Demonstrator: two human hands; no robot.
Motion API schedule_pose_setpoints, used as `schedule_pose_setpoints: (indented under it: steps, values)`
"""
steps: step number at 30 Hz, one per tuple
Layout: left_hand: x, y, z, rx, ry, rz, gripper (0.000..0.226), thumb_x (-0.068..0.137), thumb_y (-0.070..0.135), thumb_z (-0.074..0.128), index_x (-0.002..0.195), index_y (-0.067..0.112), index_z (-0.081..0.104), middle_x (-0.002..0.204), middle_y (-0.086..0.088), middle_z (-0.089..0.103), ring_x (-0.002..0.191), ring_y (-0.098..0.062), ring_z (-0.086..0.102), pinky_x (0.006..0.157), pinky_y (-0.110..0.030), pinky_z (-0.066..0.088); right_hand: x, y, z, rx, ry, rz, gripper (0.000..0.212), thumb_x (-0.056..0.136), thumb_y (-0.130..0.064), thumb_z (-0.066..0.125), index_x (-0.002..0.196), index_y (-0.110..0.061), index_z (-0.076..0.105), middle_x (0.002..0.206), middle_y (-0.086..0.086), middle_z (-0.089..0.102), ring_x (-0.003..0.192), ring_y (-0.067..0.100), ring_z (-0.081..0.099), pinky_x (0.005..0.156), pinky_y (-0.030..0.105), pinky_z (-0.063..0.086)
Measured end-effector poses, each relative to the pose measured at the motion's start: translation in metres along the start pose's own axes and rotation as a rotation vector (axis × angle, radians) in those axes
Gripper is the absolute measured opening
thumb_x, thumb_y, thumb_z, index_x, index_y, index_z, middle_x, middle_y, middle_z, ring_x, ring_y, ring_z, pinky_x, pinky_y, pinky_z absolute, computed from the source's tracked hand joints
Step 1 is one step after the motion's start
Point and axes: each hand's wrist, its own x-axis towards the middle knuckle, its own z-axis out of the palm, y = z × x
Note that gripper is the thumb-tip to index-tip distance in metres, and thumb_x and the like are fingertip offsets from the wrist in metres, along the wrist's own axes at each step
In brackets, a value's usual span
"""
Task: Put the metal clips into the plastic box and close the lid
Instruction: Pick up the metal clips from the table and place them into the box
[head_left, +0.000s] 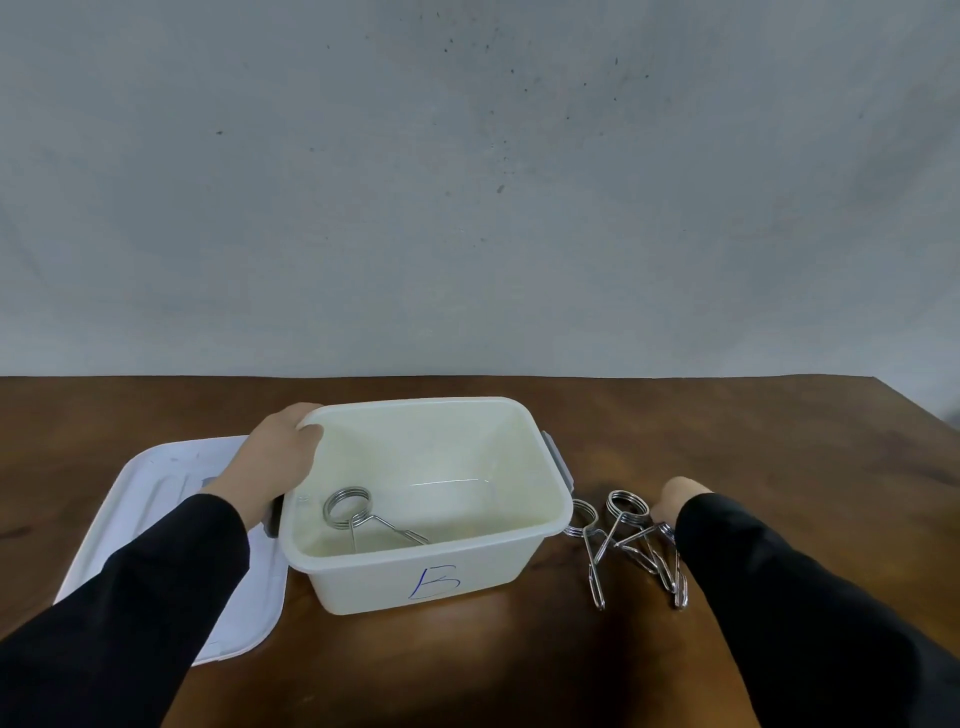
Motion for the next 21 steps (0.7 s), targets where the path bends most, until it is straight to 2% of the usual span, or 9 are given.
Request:
schedule_pose_setpoints:
  steps: [2,3,5,7,9,12,16,19,21]
  values:
    - [0.001,-0.002,0.000,0.001,0.008,0.017,0.037,0.095,0.011,0.040,0.128,0.017,0.056,0.122,-0.010,0.061,0.096,-0.023,0.051,0.079,-0.033,0.038,-0.004,0.003,-0.003,-0.022,0.021,-0.062,0.042,0.104,-0.028,0.048,0.135,-0.002,0.058,0.134,0.010,0.062,0.129,0.025,0.056,0.100,0.030,0.046]
    - [0.001,-0.001,0.000,0.000,0.007,0.019,0.037,0.095,0.011,0.040,0.128,0.017,0.056,0.121,-0.011,0.061,0.096,-0.023,0.051,0.079,-0.033,0.038,-0.003,0.003,-0.008,-0.043,0.002,-0.070,0.038,0.103,-0.027,0.050,0.129,-0.001,0.061,0.124,0.009,0.065,0.123,0.026,0.059,0.097,0.030,0.047]
    - [0.000,-0.001,0.000,-0.009,0.006,0.019,0.036,0.095,0.011,0.040,0.127,0.016,0.057,0.120,-0.011,0.061,0.095,-0.023,0.051,0.078,-0.033,0.038,-0.001,0.005,-0.023,0.047,0.067,-0.071,0.026,0.100,-0.023,0.056,0.101,-0.001,0.069,0.088,0.005,0.065,0.104,0.028,0.064,0.084,0.032,0.050]
    - [-0.002,0.001,-0.001,-0.044,0.006,0.017,0.036,0.096,0.011,0.039,0.126,0.016,0.057,0.117,-0.009,0.061,0.096,-0.023,0.052,0.078,-0.032,0.039,-0.003,0.004,-0.048,0.130,0.192,-0.092,0.029,0.096,-0.024,0.060,0.073,-0.006,0.062,0.070,0.004,0.058,0.087,0.028,0.065,0.073,0.032,0.051]
    - [-0.004,0.002,-0.001,-0.090,0.006,0.015,0.035,0.097,0.011,0.039,0.126,0.014,0.057,0.114,-0.006,0.060,0.096,-0.021,0.051,0.076,-0.030,0.038,-0.021,-0.010,-0.079,0.263,0.340,-0.201,0.026,0.092,-0.027,0.064,0.077,-0.006,0.066,0.076,0.007,0.064,0.076,0.027,0.061,0.068,0.032,0.050]
    - [-0.008,0.004,-0.003,-0.138,0.000,0.026,0.033,0.099,0.017,0.038,0.125,0.013,0.058,0.114,-0.005,0.060,0.096,-0.020,0.052,0.071,-0.030,0.039,-0.084,-0.054,-0.121,0.425,0.448,-0.562,0.017,0.090,-0.027,0.067,0.078,-0.015,0.070,0.076,0.000,0.065,0.064,0.017,0.055,0.058,0.028,0.042]
    - [-0.008,-0.001,-0.004,-0.169,-0.009,0.014,0.037,0.101,0.030,0.035,0.127,0.015,0.058,0.121,-0.003,0.061,0.104,-0.019,0.053,0.084,-0.030,0.039,-0.157,-0.139,-0.122,0.413,0.305,-0.883,0.018,0.085,-0.033,0.070,0.075,-0.019,0.072,0.073,0.003,0.067,0.056,0.016,0.052,0.055,0.027,0.041]
    - [-0.007,-0.002,-0.004,-0.165,-0.022,0.001,0.037,0.101,0.032,0.035,0.127,0.017,0.057,0.120,-0.002,0.062,0.106,-0.018,0.054,0.084,-0.029,0.038,-0.166,-0.203,-0.082,0.246,0.189,-0.955,0.020,0.086,-0.024,0.066,0.080,-0.006,0.072,0.075,0.013,0.064,0.058,0.019,0.050,0.054,0.028,0.040]
    - [-0.006,-0.002,-0.004,-0.157,-0.015,0.015,0.036,0.101,0.030,0.034,0.124,0.016,0.058,0.114,0.001,0.060,0.104,-0.018,0.055,0.082,-0.027,0.036,-0.167,-0.239,-0.054,0.174,0.123,-0.959,0.022,0.087,-0.022,0.064,0.085,-0.001,0.072,0.078,0.012,0.064,0.064,0.024,0.057,0.059,0.029,0.044]
